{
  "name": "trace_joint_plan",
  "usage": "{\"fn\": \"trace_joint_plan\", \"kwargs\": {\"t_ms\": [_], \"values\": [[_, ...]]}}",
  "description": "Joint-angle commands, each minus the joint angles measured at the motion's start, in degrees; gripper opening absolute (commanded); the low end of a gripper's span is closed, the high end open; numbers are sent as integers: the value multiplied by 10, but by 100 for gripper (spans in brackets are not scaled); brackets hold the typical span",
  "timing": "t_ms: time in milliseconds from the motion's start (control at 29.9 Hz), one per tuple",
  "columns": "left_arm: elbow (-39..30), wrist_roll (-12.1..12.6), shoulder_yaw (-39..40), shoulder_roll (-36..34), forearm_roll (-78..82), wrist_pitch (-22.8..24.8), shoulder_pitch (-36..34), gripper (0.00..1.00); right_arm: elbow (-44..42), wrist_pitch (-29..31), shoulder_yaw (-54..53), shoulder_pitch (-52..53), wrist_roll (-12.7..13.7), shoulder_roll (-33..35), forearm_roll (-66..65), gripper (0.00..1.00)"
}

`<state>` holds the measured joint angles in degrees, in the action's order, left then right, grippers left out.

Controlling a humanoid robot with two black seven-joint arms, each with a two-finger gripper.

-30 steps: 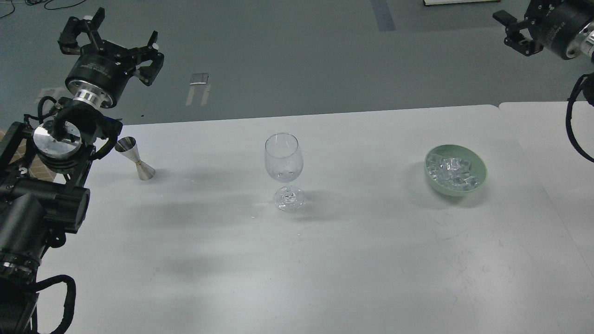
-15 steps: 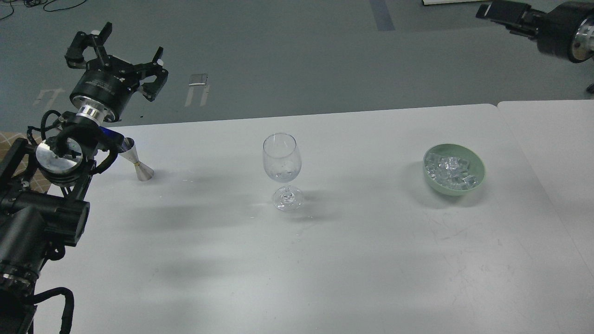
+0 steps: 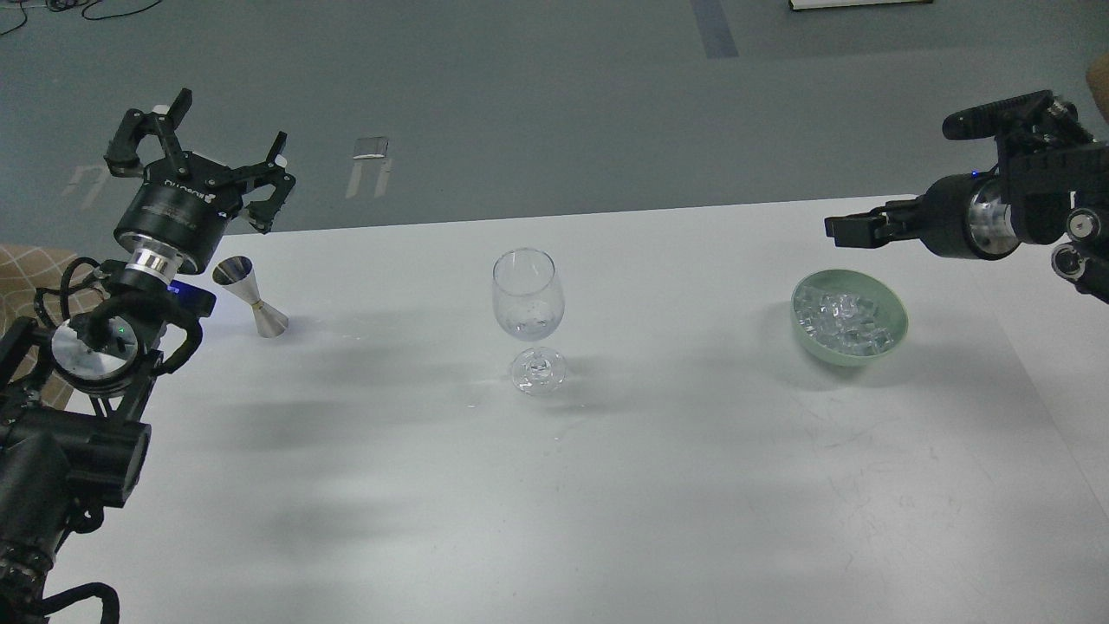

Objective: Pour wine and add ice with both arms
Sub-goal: 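Reach the right gripper into the green bowl of ice, then grasp an ice cube with the right gripper and lift it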

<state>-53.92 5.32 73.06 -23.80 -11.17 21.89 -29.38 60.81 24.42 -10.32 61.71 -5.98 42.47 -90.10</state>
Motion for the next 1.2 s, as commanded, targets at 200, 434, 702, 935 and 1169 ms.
{"fn": "trace_joint_plan", "kwargs": {"t_ms": [200,434,702,935,1169], "values": [[-3,0,6,5,1,-15,1,98,5,-2,30,-34,-4,-2,1,66],[-7,0,4,8,1,-11,8,98,-2,-47,32,-62,10,-12,-1,56],[-7,0,3,18,3,-11,8,98,-7,-66,31,-77,22,-20,0,57],[-6,0,5,16,3,-9,8,98,-35,-66,31,-77,37,-55,0,59],[-1,0,4,11,2,-4,12,98,-45,-61,36,-78,39,-63,0,59]]}}
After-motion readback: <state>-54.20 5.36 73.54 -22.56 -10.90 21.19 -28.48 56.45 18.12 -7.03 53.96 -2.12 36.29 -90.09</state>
